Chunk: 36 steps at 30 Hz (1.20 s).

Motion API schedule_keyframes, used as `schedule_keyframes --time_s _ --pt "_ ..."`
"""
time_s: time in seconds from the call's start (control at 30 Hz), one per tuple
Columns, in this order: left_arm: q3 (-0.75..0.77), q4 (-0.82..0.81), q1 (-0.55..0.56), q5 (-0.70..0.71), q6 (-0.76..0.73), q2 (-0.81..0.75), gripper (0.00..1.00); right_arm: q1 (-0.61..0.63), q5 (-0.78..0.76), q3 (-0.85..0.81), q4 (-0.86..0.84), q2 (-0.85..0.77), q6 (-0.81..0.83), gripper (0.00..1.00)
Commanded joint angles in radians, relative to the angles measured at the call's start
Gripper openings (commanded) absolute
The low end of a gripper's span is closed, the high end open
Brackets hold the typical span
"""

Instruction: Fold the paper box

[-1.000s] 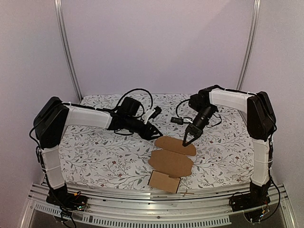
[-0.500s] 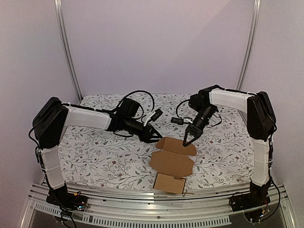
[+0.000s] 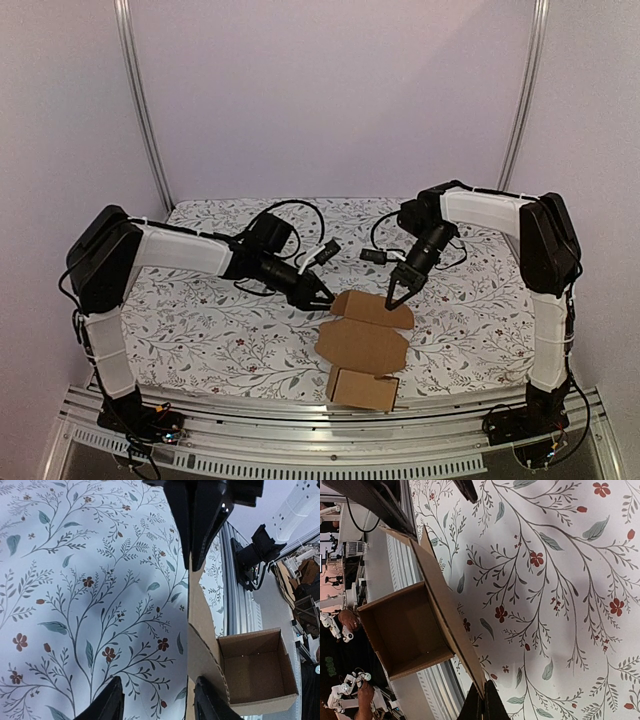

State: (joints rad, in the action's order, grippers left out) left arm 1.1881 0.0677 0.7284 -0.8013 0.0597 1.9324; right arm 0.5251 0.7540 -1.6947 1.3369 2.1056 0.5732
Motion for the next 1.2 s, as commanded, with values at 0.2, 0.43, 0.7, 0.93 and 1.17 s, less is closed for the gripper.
schedule_keyframes --time_s 0.2,0.43,0.7,0.93,1.17 --pt "-0.030 -0.157 0.016 -0.124 0.084 -0.021 0.47 -0.007 0.008 0.012 -0.042 0.018 -0.011 0.00" --pt "0.008 -0.242 0.049 -0.155 0.138 0.049 0.48 -0.006 0.015 0.012 -0.041 0.016 -0.012 0.00" --pt "0.044 -0.172 0.055 -0.112 0.124 0.066 0.50 -0.006 0.018 0.022 -0.031 0.006 0.021 0.00" --pt "-0.047 0.000 -0.006 0.204 0.052 -0.148 0.58 -0.006 0.015 0.029 -0.030 -0.004 0.038 0.00" --pt "-0.007 0.022 -0.051 0.274 0.112 -0.042 0.49 -0.006 0.025 0.033 -0.027 -0.012 0.048 0.00"
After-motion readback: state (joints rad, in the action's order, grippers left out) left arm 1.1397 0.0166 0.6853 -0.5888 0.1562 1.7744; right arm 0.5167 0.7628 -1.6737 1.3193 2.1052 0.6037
